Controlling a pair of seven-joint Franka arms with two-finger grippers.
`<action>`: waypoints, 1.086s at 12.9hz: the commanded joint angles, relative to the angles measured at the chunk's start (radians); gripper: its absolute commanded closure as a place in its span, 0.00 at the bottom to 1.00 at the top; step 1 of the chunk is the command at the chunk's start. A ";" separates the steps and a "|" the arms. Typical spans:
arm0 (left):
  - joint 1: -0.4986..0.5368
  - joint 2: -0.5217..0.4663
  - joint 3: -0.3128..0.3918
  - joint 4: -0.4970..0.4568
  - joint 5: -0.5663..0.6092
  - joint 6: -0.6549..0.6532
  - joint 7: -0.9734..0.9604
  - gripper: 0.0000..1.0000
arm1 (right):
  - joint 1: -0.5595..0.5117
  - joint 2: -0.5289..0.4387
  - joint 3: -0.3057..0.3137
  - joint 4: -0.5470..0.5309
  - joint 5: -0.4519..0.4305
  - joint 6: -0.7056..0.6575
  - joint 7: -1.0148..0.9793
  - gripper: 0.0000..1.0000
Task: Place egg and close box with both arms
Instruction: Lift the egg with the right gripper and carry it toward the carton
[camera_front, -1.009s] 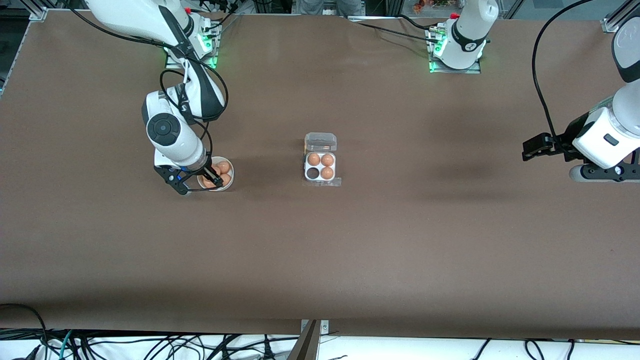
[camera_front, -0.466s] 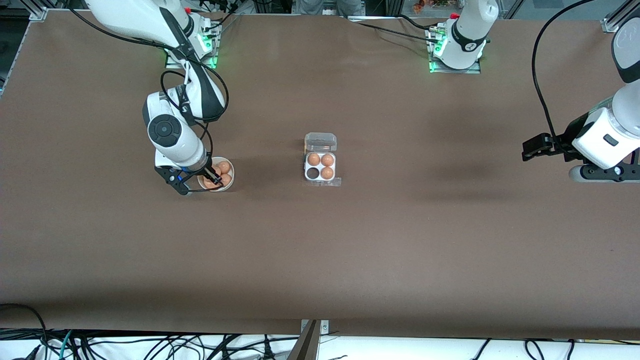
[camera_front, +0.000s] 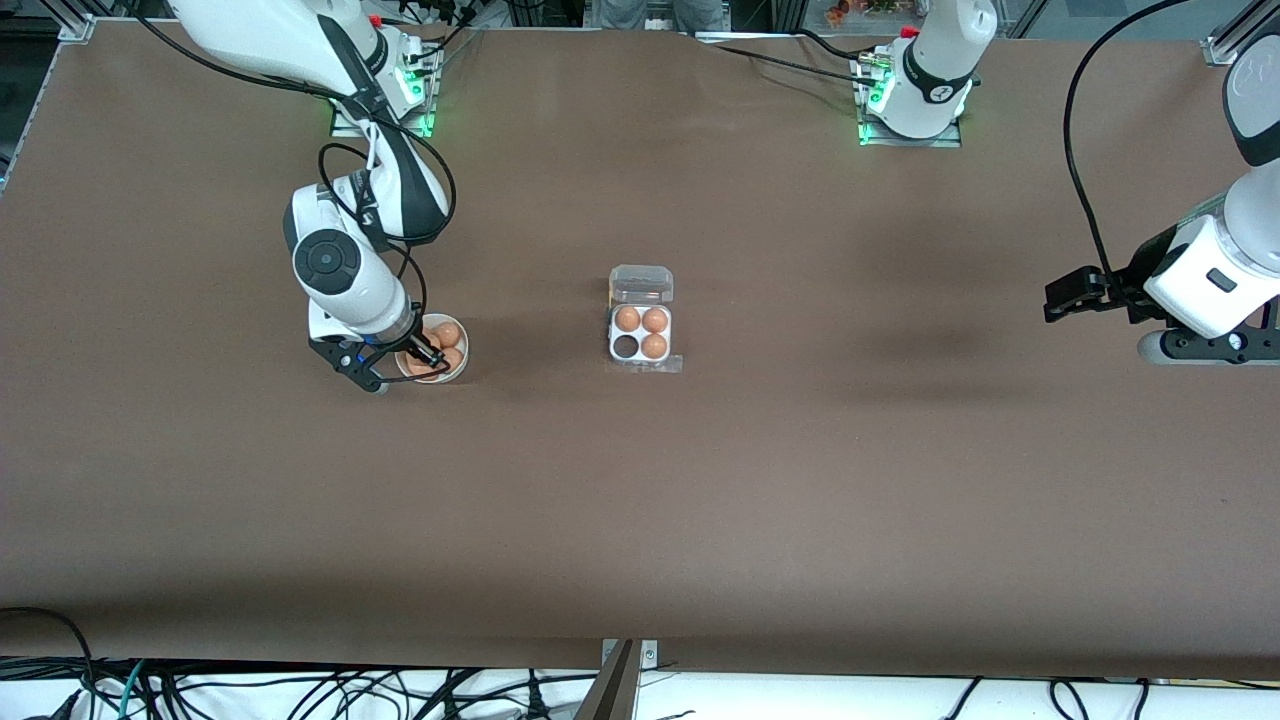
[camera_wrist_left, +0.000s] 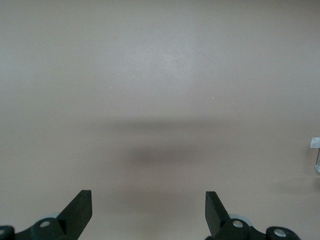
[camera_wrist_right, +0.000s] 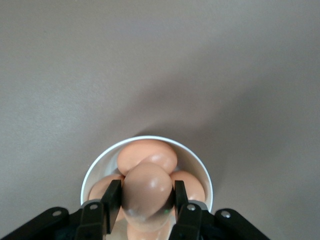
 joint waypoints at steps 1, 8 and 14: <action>-0.001 -0.003 0.003 -0.004 -0.013 -0.006 0.008 0.00 | -0.037 0.009 0.003 0.063 -0.006 -0.082 -0.062 0.92; 0.001 -0.005 0.003 -0.003 -0.013 -0.006 0.010 0.00 | -0.054 0.146 0.007 0.456 0.309 -0.429 -0.127 0.95; 0.001 -0.005 0.003 -0.002 -0.013 -0.006 0.010 0.00 | -0.072 0.290 0.007 0.628 0.831 -0.462 -0.140 0.95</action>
